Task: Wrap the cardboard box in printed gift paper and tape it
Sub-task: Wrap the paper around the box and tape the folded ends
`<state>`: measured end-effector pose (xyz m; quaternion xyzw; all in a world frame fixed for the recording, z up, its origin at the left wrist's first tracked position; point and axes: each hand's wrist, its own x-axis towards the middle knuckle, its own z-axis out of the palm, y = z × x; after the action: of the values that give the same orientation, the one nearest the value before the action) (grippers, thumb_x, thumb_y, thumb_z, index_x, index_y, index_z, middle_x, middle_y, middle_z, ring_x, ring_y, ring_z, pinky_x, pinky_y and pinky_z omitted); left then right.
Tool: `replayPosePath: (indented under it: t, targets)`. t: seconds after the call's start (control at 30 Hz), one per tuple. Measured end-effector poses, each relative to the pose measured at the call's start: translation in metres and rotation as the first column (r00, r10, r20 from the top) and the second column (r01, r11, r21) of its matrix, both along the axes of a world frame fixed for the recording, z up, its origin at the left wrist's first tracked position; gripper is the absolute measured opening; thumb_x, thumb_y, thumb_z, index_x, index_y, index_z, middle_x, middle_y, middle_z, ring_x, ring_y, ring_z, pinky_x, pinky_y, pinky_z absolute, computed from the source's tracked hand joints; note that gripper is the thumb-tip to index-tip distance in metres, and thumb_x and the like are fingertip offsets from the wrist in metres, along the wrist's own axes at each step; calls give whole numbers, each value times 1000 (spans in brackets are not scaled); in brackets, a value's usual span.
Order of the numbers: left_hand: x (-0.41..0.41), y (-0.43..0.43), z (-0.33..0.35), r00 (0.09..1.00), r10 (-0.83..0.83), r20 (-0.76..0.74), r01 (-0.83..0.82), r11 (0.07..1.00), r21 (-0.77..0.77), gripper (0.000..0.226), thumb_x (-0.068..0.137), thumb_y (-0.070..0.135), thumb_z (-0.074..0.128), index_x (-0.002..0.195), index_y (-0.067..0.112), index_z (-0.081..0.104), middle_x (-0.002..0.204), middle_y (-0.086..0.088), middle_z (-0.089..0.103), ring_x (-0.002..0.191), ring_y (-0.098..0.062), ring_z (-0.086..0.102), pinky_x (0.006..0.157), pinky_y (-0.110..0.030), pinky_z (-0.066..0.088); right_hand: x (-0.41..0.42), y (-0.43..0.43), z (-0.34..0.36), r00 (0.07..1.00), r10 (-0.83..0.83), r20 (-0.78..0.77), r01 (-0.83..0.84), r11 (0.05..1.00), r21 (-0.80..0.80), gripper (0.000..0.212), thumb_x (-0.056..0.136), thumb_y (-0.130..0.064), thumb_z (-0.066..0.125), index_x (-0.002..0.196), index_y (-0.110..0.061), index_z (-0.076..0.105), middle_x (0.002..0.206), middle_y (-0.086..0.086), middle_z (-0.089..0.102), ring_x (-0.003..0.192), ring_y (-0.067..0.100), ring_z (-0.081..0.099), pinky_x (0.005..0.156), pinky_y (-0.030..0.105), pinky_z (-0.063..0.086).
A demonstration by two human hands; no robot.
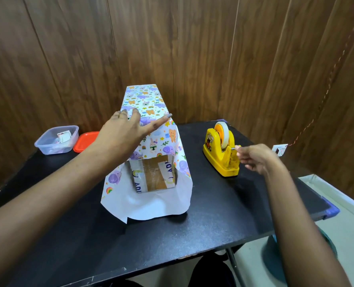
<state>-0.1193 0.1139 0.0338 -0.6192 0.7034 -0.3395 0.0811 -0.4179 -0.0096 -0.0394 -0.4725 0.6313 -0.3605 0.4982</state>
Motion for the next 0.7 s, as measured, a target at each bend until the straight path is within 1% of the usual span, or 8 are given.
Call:
replayPosePath:
  t: [0.1,0.2,0.27,0.37,0.47,0.6,0.67,0.7]
  targets:
    - [1,1,0,1000,-19,11,19,1000,-14,109,88,43,58,128,40,-43,144,-22,29,127,-38,42,101,-37,39,5,4,-22,990,-93,102,95,995,-13,31,86,-33,66,66,-12,56,68,1,56,62,13,49,55,24,35]
    - [2,-1,-1,1000,-18,19,19,1000,-12,108,89,42,57,129,40,-44,144,-22,28,128,-38,41,101,-37,39,12,5,-36,952,-177,249,197,979,-56,31,85,-32,68,64,-13,55,65,1,56,59,12,49,55,24,37]
    - [2,-1,-1,999,-23,25,24,1000,-19,109,89,42,57,128,40,-45,144,-22,28,128,-38,41,100,-37,39,18,6,-43,916,-226,331,257,965,-53,32,84,-32,69,64,-13,55,65,2,57,59,12,51,55,24,39]
    - [2,-2,-1,1000,-20,23,20,1000,-19,109,89,42,57,127,40,-45,144,-22,28,127,-38,41,100,-37,40,28,9,-50,848,-266,459,311,950,-24,32,84,-33,68,63,-12,55,56,1,60,58,13,54,53,24,44]
    - [2,-1,-1,1000,-17,13,17,1000,-16,109,89,41,58,128,41,-44,145,-22,28,128,-39,40,100,-37,39,34,12,-52,741,-289,607,317,946,63,32,86,-30,67,64,-11,54,43,-4,60,60,13,58,56,26,47]
    - [0,1,1,1000,-7,6,7,1000,7,106,90,40,57,132,40,-40,145,-24,26,129,-40,39,101,-38,39,38,11,-49,652,-322,686,323,937,132,30,87,-26,65,67,-8,54,43,0,61,67,16,61,57,30,48]
    - [-1,1,2,1000,2,-2,-2,1000,23,105,90,40,57,132,40,-39,146,-24,25,130,-40,38,102,-38,38,40,13,-47,636,-316,704,327,937,125,29,88,-25,64,68,-6,54,47,2,62,68,17,61,60,32,51]
    - [-1,1,2,1000,3,-9,-3,1000,28,105,90,41,57,132,40,-39,146,-24,25,130,-40,38,102,-38,38,40,13,-46,650,-310,694,330,937,110,29,89,-24,63,68,-6,54,53,5,63,68,17,61,65,34,54]
